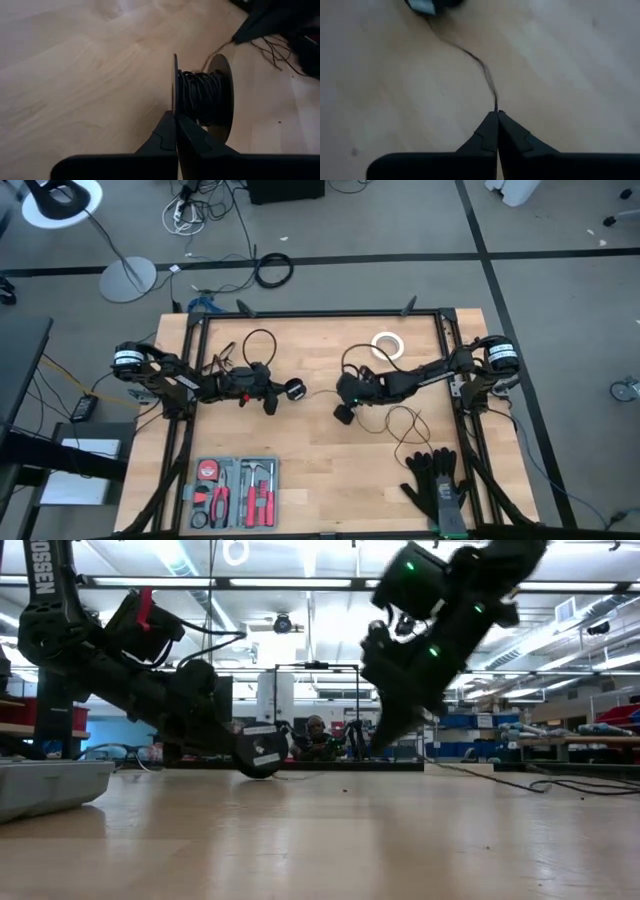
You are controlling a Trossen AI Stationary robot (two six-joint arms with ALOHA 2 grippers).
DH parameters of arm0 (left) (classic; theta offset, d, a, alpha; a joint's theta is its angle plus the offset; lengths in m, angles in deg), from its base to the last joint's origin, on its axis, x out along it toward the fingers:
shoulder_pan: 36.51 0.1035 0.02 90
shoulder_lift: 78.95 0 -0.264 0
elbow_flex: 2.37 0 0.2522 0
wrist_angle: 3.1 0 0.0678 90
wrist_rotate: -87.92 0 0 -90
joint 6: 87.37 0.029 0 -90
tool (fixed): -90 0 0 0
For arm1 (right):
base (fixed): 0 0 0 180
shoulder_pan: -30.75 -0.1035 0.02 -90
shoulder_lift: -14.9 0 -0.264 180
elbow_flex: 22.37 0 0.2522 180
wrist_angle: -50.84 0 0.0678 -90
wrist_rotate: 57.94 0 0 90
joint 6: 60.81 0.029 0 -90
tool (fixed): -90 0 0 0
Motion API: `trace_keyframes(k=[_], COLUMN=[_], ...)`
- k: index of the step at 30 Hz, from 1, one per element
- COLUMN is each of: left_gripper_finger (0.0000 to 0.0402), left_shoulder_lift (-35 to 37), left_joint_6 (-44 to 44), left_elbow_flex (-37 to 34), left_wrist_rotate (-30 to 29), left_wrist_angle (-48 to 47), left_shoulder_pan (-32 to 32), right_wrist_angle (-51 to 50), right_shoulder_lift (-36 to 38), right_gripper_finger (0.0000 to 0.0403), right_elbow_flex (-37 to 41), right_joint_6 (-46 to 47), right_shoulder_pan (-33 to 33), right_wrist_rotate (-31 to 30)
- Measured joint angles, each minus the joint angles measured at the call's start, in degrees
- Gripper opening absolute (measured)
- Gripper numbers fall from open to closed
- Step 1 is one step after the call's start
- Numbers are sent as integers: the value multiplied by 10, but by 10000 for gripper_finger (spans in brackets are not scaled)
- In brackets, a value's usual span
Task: Coil cords
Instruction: Coil the black wire on the black spool
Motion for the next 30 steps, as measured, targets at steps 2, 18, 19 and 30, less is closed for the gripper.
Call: trace_keyframes(k=[2,18,19,30], left_gripper_finger=[0,0,0,0], left_shoulder_lift=[0,0,0,0], left_joint_6=[0,17,18,17], left_elbow_flex=[0,61,64,65], left_wrist_rotate=[0,11,9,-2], left_wrist_angle=[-3,-46,-46,-37], left_shoulder_pan=[0,-1,-1,-1], right_wrist_angle=[9,149,150,-28], right_shoulder_lift=[0,-95,-109,-171], right_gripper_finger=[1,0,0,1], right_elbow_flex=[-24,-158,-169,-203], right_joint_6=[-19,-117,-119,-66], right_shoulder_pan=[10,31,31,28], right_wrist_rotate=[3,120,130,118])
